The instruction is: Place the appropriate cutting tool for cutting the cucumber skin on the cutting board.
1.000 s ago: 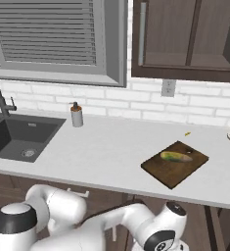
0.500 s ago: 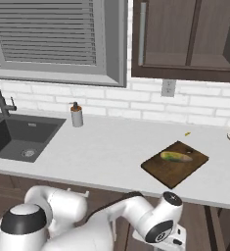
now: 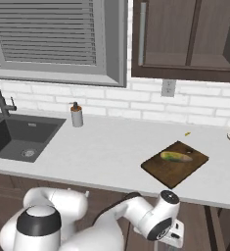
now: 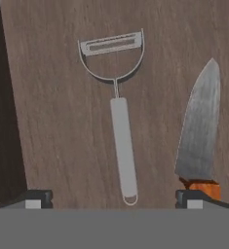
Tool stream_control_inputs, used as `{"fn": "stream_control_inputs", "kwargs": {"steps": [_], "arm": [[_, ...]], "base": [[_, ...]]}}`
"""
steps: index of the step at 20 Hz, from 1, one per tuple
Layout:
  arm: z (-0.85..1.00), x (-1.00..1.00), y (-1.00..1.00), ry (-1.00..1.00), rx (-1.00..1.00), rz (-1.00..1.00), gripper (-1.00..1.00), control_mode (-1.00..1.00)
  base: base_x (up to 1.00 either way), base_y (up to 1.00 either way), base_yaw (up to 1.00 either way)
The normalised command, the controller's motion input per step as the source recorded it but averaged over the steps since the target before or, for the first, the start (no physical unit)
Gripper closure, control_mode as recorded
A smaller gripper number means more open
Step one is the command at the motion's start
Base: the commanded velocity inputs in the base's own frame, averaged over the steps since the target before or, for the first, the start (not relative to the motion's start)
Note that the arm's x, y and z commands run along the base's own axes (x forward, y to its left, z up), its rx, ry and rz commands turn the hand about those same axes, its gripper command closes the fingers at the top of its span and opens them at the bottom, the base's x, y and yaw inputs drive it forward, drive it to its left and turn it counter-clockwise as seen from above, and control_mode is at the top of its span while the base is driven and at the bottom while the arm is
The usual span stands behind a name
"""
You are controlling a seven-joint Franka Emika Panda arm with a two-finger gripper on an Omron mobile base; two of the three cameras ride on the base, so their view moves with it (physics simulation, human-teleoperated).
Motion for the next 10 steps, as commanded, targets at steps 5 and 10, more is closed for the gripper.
{"fn": "stream_control_inputs", "kwargs": {"steps": [5,10], "arm": [[-0.51,0.15,0.0,0.0,-0.05,0.0,-1.0,-1.0],[-0.53,0.06,0.04,0.0,-0.01,0.0,-1.0,-1.0]], "base": [[0.0,0.0,0.0],[0.0,0.0,0.0]]}}
